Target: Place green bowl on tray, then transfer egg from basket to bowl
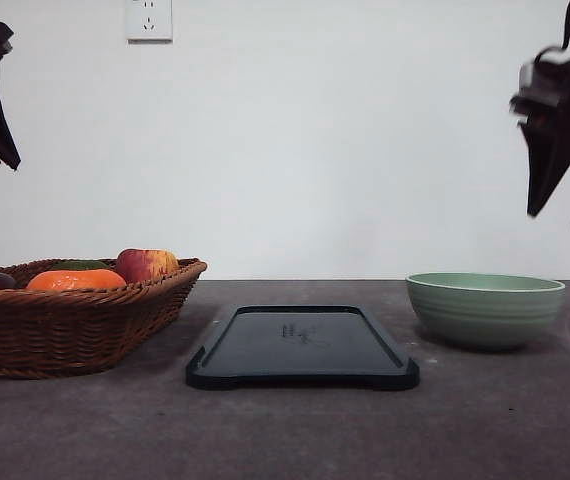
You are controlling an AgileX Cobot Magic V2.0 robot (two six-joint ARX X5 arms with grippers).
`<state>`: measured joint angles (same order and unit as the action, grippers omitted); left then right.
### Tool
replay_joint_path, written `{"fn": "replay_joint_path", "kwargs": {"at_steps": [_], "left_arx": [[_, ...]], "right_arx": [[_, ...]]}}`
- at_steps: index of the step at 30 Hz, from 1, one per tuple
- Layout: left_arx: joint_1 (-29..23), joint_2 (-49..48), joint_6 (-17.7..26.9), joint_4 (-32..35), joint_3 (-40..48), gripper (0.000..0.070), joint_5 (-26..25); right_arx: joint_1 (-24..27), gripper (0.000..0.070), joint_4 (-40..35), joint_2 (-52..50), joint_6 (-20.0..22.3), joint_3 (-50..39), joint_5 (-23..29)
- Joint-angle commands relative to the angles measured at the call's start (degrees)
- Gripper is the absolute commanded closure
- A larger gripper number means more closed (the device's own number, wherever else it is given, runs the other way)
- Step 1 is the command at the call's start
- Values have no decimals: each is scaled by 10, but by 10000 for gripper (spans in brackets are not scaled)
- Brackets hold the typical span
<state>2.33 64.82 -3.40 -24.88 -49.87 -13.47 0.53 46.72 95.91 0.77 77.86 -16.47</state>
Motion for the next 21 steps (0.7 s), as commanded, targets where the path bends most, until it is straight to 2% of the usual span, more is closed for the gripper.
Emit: {"fn": "replay_joint_path", "kwargs": {"at_steps": [1, 9, 14, 17, 21], "left_arx": [[1, 3, 8, 5, -12, 349, -2], [1, 3, 8, 5, -12, 349, -2], [1, 3, 8, 5, -12, 349, -2], [1, 3, 8, 5, -12, 349, -2], [1, 3, 8, 5, -12, 349, -2]], "right_arx": [[0, 358, 1, 25, 12, 15, 0], [0, 373, -6, 82, 14, 15, 0], [-1, 606, -5, 97, 14, 15, 0], [-2, 660, -3, 99, 14, 15, 0], [-3, 687, 2, 99, 12, 15, 0]]}}
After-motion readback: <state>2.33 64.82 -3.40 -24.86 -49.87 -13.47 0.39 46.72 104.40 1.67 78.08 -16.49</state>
